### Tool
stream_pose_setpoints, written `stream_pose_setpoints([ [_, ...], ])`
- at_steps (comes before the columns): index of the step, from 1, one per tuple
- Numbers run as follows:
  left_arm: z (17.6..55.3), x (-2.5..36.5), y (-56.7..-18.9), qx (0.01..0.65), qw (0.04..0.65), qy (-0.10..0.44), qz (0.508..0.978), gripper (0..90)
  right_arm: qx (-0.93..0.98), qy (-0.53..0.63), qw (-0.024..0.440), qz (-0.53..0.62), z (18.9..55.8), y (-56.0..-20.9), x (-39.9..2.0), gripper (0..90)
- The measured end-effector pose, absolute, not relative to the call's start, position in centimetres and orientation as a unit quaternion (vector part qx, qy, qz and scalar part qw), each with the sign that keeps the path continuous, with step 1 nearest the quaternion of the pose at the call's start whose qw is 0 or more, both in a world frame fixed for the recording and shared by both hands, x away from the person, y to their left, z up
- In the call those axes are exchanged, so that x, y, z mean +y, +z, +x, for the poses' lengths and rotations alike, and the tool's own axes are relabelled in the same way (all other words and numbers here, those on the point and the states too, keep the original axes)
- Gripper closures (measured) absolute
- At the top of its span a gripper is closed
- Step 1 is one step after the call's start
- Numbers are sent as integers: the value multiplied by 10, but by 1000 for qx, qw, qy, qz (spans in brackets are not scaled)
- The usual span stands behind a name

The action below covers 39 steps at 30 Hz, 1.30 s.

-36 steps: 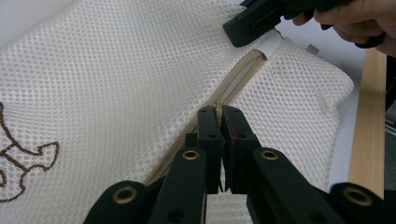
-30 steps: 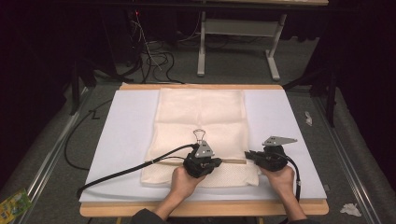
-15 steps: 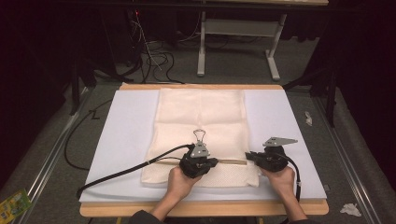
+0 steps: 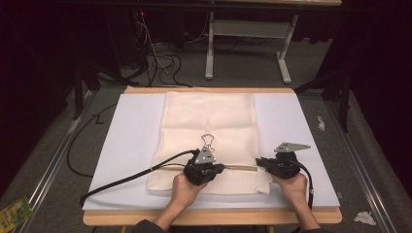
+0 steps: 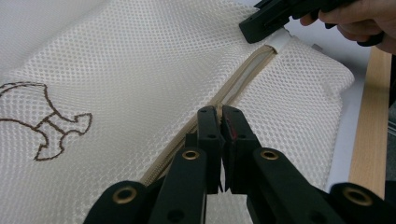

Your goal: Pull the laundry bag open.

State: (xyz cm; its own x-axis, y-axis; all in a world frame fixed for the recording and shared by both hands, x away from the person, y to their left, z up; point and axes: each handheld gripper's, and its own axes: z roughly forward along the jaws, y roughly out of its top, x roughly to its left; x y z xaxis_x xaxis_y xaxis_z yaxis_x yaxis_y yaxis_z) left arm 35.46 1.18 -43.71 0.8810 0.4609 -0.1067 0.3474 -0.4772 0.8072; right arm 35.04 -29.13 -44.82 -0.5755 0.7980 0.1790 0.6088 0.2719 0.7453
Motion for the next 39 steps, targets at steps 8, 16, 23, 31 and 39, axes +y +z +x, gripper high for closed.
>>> stream_pose_setpoints([
  [8, 354, 14, -438, 237, 456, 61, 856, 870, 791, 405, 112, 445, 350, -450, -291, 877],
  [16, 352, 24, -434, 239, 455, 71, 855, 870, 791, 402, 113, 447, 351, -451, -292, 876],
  [23, 352, 29, -432, 241, 455, 70, 854, 870, 790, 403, 113, 448, 350, -450, -292, 876],
  [31, 351, 38, -432, 251, 468, 73, 845, 870, 789, 404, 114, 448, 351, -451, -291, 876],
  [39, 348, 46, -434, 253, 476, 77, 839, 871, 791, 397, 112, 451, 352, -452, -289, 876],
])
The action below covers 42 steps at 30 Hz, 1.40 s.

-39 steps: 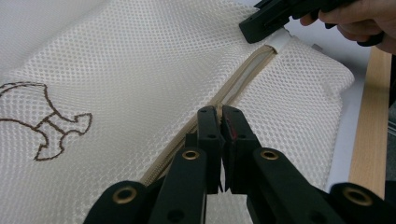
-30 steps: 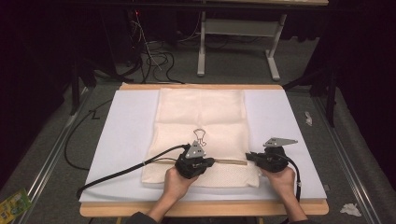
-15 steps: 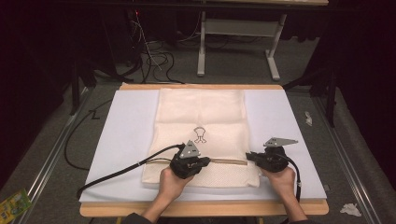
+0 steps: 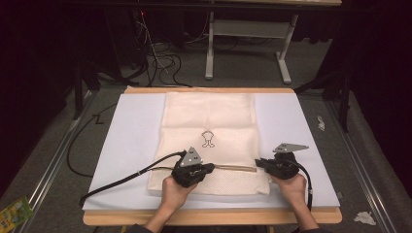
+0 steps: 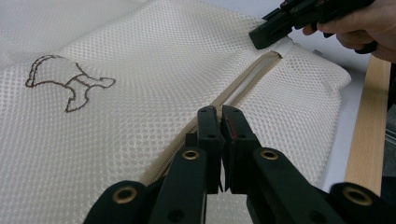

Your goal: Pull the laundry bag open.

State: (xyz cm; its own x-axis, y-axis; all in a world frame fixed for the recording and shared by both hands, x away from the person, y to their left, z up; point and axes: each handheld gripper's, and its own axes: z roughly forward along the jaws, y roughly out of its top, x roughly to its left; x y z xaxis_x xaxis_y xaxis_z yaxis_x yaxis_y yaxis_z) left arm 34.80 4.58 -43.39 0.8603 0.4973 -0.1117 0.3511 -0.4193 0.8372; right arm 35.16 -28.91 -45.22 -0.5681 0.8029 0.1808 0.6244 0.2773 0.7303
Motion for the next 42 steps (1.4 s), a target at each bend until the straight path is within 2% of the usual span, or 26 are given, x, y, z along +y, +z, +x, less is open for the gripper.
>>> stream_pose_setpoints([
  [42, 343, 80, -429, 280, 497, 84, 817, 872, 800, 394, 112, 440, 353, -449, -285, 876],
])
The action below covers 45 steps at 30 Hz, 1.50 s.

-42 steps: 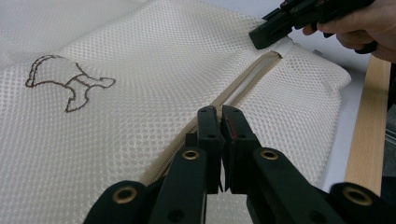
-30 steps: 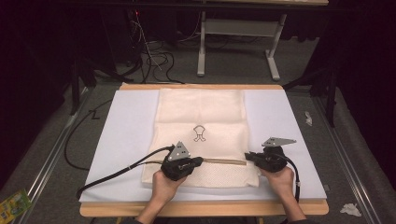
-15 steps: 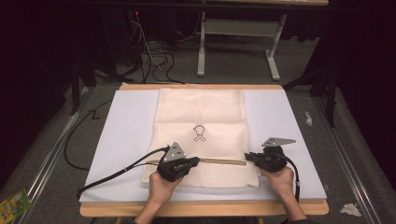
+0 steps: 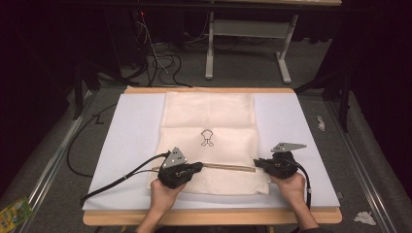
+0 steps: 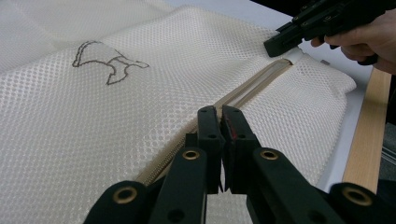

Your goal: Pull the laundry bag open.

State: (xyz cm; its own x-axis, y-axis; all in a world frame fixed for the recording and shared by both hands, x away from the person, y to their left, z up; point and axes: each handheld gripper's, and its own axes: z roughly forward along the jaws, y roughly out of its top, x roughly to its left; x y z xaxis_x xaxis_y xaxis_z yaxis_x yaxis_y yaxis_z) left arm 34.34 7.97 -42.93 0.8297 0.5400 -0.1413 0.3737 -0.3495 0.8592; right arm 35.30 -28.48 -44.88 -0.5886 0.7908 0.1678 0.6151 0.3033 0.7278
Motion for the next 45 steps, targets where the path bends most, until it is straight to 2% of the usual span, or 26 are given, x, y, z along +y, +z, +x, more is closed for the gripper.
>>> stream_pose_setpoints([
  [8, 345, 91, -430, 296, 503, 79, 808, 872, 798, 390, 109, 446, 352, -452, -286, 876],
  [45, 346, 117, -413, 293, 504, 88, 808, 872, 797, 392, 115, 446, 354, -450, -287, 876],
])
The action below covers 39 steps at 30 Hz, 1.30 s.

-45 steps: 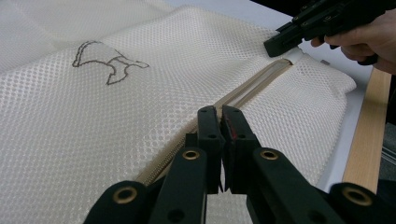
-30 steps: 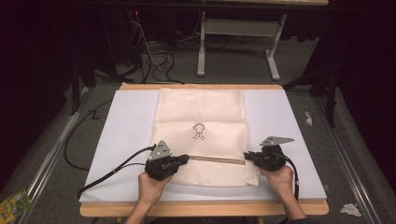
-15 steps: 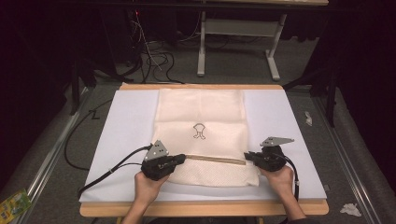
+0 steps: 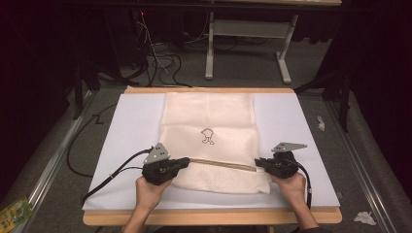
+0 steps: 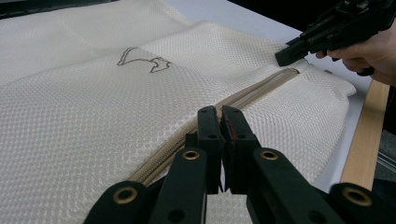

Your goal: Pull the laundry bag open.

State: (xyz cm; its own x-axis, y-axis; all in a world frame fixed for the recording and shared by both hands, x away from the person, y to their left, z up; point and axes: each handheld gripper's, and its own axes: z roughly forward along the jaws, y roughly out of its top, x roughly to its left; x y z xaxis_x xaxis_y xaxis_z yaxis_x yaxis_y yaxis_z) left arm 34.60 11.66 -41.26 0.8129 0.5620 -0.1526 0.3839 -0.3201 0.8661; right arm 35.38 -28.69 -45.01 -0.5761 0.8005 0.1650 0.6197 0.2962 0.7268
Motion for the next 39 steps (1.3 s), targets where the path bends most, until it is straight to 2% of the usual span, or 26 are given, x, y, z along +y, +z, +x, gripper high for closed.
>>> stream_pose_setpoints([
  [20, 342, 137, -408, 307, 495, 110, 805, 872, 796, 391, 116, 448, 356, -451, -291, 876],
  [39, 342, 158, -411, 324, 492, 102, 801, 872, 803, 387, 121, 438, 359, -446, -283, 876],
])
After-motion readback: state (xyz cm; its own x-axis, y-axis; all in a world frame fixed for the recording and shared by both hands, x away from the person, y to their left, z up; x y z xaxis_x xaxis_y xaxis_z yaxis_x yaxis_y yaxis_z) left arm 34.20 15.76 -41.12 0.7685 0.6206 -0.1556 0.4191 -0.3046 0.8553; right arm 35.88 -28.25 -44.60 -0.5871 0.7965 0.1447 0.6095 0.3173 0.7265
